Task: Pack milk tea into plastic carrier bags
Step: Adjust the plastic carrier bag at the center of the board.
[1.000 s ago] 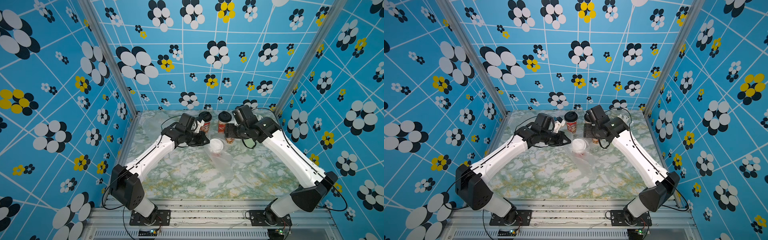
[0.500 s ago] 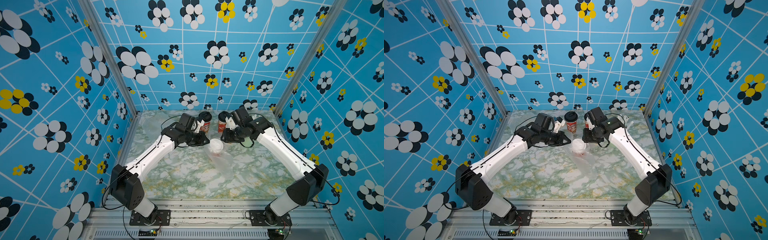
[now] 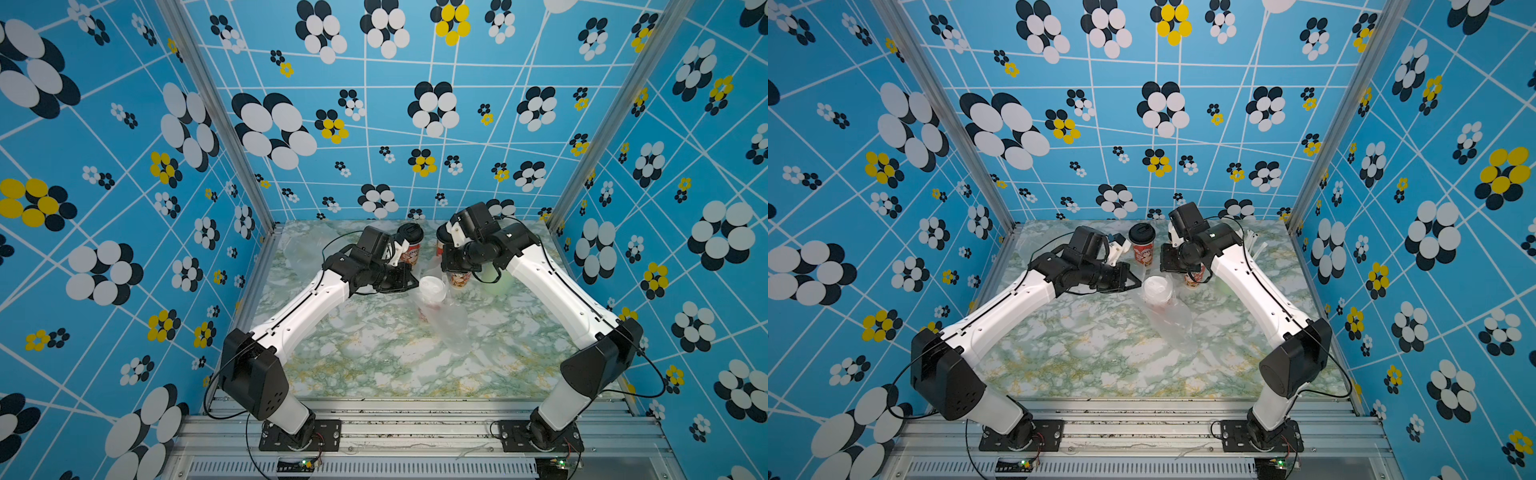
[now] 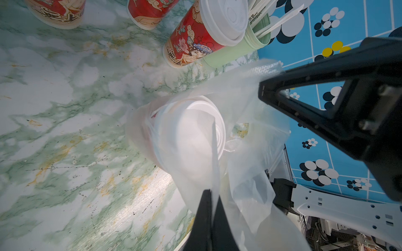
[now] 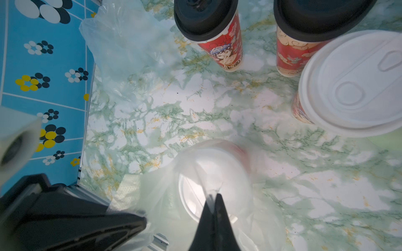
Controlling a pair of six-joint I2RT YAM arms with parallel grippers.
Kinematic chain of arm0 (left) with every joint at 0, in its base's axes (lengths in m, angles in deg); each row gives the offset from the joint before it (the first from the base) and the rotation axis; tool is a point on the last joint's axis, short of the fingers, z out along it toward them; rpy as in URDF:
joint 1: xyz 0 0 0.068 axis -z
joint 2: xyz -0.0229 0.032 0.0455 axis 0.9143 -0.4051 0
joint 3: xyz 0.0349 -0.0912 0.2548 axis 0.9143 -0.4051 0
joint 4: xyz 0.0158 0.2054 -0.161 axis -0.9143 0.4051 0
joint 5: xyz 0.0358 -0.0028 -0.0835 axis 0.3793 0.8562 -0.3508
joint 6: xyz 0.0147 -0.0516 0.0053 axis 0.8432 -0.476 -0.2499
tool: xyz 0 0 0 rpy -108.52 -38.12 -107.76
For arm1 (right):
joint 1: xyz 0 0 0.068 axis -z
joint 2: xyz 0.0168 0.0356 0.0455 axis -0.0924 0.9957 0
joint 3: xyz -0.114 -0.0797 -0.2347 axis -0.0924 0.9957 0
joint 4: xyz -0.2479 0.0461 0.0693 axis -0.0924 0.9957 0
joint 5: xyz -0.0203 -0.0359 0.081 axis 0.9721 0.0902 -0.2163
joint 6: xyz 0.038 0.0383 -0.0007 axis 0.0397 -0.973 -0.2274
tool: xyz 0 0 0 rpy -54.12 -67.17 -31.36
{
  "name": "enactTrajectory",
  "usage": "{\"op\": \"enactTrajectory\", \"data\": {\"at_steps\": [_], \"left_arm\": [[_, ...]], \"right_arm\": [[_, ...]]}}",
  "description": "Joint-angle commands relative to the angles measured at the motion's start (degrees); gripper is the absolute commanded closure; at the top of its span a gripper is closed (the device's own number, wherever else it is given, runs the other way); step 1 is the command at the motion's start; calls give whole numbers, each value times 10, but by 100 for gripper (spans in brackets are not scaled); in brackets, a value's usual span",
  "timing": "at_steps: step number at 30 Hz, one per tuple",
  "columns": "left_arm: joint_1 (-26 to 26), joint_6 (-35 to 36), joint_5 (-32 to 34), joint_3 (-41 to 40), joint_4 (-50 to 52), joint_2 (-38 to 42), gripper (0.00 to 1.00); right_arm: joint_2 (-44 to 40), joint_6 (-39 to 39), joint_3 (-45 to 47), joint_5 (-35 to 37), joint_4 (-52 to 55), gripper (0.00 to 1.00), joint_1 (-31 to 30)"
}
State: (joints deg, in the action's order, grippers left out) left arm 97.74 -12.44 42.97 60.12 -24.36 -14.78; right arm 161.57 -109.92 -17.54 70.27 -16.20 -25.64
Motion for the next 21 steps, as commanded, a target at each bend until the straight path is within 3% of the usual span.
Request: {"op": "enactTrajectory", "data": {"at_steps": [1,4,6,9,11,14,21], "left_arm": [[6,17,-12,20,5,-9,100],[5,22,-3,26,17,-11,100],[6,24,17,34,35,-10,86],[9,18,35,43,57,2,66],[22,11,52,48,71,11,58],[48,-8,88,57,99,20,47],[105,-76,159,40,127,45,36]], "right_arm": [[17,-24,-16,21,14,100,0],[21,-29,-30,55,28,96,1],[18,-27,-42,77,45,92,0],[-1,-19,-42,77,66,65,0],[-16,-13,-37,63,80,55,-3],[-53,-7,-4,38,90,49,-9],[-152,5,93,14,114,44,-17]]}}
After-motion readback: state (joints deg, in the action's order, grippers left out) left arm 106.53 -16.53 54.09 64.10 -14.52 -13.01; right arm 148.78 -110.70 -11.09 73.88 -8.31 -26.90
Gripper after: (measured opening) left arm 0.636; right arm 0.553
